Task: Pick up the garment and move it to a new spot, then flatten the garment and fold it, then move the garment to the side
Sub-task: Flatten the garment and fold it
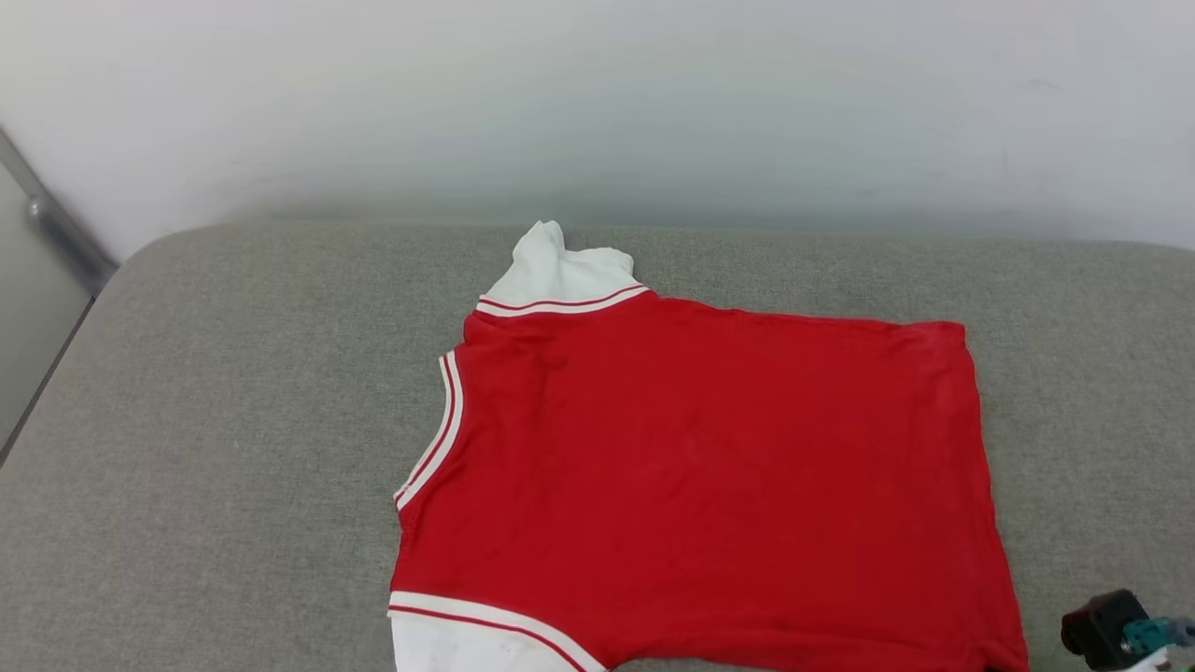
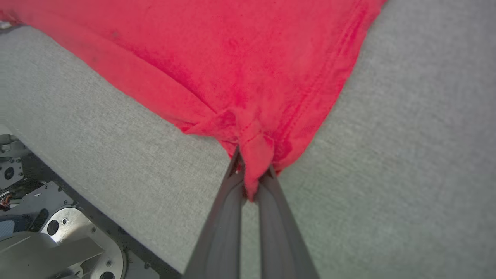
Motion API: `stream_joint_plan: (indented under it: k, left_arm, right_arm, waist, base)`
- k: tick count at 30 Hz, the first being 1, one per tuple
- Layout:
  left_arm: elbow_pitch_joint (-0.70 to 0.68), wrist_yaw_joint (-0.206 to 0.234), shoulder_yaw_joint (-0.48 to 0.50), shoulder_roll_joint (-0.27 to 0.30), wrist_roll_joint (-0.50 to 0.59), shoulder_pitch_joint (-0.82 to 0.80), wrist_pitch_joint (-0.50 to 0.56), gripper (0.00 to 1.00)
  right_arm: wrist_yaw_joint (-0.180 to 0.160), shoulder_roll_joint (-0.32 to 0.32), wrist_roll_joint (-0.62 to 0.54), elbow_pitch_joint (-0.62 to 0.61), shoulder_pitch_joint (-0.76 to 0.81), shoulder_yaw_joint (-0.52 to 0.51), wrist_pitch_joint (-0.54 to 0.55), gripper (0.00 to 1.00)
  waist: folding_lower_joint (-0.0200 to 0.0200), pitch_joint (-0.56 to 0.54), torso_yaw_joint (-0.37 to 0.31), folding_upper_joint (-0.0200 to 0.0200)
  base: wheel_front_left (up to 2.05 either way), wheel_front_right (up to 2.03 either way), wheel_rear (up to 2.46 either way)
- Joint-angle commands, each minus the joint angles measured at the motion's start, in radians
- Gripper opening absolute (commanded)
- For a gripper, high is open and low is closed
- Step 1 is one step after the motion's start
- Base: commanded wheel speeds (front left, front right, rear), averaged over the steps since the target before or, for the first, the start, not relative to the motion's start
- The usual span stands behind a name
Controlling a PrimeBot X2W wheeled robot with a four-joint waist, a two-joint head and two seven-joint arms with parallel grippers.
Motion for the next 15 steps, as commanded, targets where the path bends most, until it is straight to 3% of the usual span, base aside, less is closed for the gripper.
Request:
stream_joint_plan:
  k: [1,7,15]
  left_arm:
    - [-0.006,0.005,-0.001,-0.006,-0.011,0.019,-0.004,0.0]
    - [-0.008,0.0,-0.007,0.014,0.011,0.013,-0.011,0.0]
    - [-0.014,-0.029,0.001,0.065,0.118,-0.163,0.012,0.0]
  right_arm:
    - [-0.001,0.007,-0.015,-0.034,0.062,-0.049,0.019,0.0]
    - [-0.001,0.043,-0.079,-0.122,0.167,-0.201,0.094,0.0]
    - [-0.001,0.109,-0.153,-0.219,0.16,-0.349,0.163,0.0]
  waist:
    - [0.0003,-0.004,0.0,0.0]
    - [0.0003,0.0,-0.002,0.0]
    - [0.0003,0.032,0.009,0.0]
  base:
    - [0.0,0.0,0.0]
    - [0.0,0.0,0.0]
    - [0.0,0.0,0.0]
